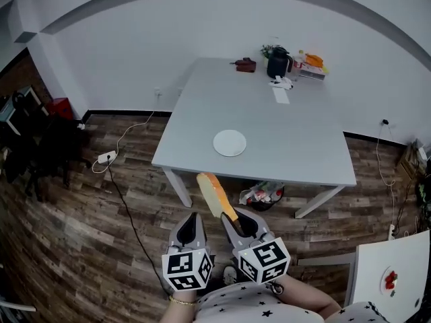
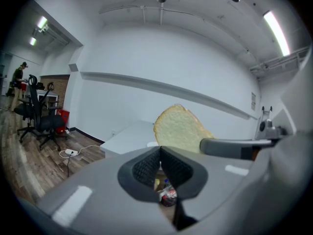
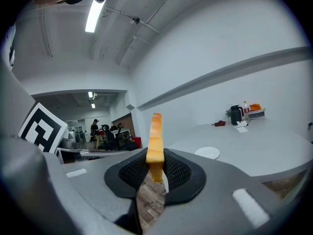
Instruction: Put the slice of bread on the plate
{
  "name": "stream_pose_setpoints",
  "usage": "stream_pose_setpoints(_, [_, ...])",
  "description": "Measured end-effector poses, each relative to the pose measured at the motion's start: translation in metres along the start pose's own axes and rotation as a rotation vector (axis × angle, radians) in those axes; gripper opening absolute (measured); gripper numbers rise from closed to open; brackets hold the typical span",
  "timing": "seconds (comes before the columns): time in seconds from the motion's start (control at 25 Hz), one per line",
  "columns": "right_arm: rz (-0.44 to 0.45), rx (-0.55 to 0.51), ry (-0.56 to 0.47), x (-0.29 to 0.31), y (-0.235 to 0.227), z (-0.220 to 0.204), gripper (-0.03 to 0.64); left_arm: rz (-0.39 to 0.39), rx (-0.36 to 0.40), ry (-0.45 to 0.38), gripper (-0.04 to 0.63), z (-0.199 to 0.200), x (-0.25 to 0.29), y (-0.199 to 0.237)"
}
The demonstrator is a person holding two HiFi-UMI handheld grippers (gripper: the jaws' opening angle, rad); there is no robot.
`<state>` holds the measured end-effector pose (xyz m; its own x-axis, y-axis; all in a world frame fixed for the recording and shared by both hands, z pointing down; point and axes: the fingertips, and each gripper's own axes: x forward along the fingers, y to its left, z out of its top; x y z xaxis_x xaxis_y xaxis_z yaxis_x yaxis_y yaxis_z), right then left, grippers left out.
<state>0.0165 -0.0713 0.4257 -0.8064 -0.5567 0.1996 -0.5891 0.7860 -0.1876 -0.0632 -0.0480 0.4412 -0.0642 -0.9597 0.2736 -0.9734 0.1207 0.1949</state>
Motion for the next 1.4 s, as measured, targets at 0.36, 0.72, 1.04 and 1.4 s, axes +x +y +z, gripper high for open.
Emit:
stream_pose_setpoints(0.36, [-0.045,0.065,-0.003,0.015,-0.059,0.006,0.084,-0.010,0.016,0.025,0.008,0.002,0.051,-0.019])
stream_pose_setpoints(0.72, [-0.106,0.104,0.026,0.055,-0.109,0.004,0.084,-0.058,0.031,0.044,0.008,0.014,0.121,-0.013])
stream_pose_setpoints(1.04, [-0.160,0.146,0.059,0.118,-0.161,0.017,0.084,-0.134,0.051,0.067,0.008,0.036,0.206,-0.002])
stream_pose_setpoints(1.4, [-0.215,0.217,0.146,0.193,-0.204,0.004,0.084,-0.222,0.102,0.103,0.008,0.043,0.288,0.018])
